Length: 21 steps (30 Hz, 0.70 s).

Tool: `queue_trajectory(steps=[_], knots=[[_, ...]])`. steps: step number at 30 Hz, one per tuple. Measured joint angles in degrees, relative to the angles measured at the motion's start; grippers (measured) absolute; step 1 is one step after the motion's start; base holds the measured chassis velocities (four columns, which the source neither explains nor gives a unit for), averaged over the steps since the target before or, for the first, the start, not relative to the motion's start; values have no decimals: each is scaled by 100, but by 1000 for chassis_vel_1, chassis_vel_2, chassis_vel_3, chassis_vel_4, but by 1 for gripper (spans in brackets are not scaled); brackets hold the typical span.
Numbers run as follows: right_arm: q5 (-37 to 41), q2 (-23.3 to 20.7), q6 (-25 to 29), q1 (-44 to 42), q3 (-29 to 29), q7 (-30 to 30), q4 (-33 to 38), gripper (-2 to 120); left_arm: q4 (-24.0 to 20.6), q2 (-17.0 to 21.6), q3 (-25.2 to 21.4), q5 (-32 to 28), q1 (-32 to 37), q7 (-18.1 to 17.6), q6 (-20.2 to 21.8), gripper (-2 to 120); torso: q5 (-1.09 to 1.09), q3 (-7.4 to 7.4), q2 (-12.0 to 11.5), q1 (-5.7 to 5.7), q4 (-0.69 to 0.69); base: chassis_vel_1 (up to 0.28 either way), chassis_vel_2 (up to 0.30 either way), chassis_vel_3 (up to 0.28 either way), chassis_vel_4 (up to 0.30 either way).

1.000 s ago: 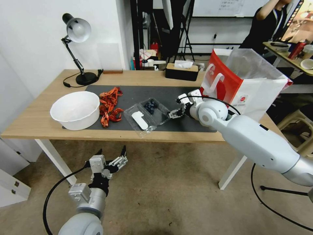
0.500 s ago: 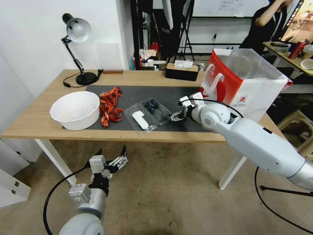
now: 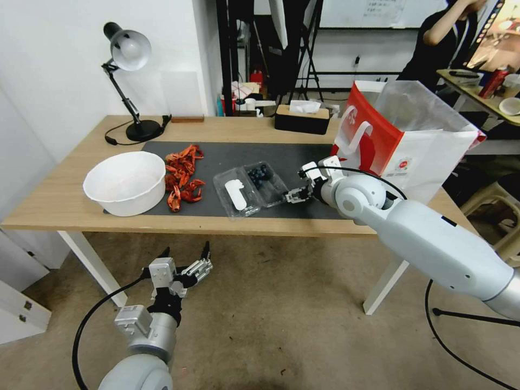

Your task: Close the takeout container lid, then place the container into the takeout bag.

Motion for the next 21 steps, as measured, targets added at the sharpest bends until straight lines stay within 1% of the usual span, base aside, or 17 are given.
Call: queue_trajectory(steps=[4, 12, 21], knots=[[120, -76, -1, -76, 32, 145, 121, 100, 0, -2, 1, 1, 0, 0, -3, 100, 0, 0, 0, 0, 0, 0, 0, 0, 0], [201, -232, -2, -234, 126, 226, 326, 100, -6, 9, 6, 9, 1, 0, -5, 100, 0, 0, 0, 0, 0, 0, 0, 0, 0], [301, -305, -2, -377, 199, 412, 507, 100, -7, 5, 21, 30, 11, 7, -15, 100, 1, 0, 0, 0, -1, 0, 0, 0, 0]])
